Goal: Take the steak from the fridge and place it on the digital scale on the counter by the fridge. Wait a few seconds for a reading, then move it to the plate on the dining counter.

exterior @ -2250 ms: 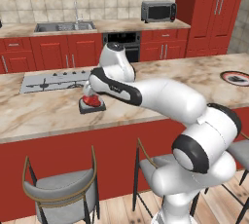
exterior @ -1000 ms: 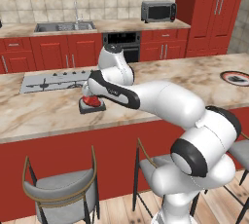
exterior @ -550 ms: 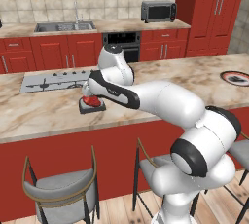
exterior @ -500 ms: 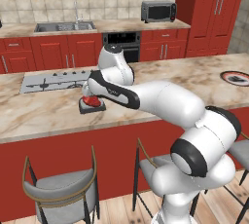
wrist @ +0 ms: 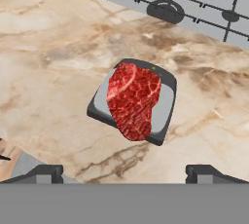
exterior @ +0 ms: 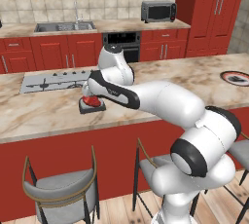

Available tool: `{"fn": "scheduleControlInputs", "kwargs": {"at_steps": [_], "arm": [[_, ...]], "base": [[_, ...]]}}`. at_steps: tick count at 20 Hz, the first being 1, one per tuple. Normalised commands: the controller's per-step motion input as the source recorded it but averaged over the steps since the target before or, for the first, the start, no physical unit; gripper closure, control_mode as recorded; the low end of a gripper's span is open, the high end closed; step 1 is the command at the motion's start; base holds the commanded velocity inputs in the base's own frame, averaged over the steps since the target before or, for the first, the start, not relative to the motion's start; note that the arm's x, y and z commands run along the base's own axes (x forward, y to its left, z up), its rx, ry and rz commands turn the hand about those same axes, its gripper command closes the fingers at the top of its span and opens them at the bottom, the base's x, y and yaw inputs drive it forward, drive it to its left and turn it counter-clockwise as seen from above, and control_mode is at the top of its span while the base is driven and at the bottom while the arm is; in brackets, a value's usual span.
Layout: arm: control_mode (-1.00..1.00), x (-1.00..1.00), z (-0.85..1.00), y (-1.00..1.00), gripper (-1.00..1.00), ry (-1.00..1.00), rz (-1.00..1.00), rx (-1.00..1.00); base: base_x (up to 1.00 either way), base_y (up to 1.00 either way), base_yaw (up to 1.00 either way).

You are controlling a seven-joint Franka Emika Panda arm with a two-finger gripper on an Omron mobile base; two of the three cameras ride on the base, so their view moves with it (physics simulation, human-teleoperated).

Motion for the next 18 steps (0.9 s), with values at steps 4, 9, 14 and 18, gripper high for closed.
{"fn": "scheduleControlInputs", "kwargs": {"at_steps": [4,9,14,18], "arm": [[-1.00,0.00,0.00,0.00,-1.00,0.00,0.00,0.00],[-1.00,0.00,0.00,0.00,-1.00,0.00,0.00,0.00],[-1.00,0.00,0.00,0.00,-1.00,0.00,0.00,0.00],[-1.00,0.00,0.00,0.00,-1.00,0.00,-0.01,0.00]], "base": [[0.00,0.00,0.00],[0.00,0.00,0.00],[0.00,0.00,0.00],[0.00,0.00,0.00]]}}
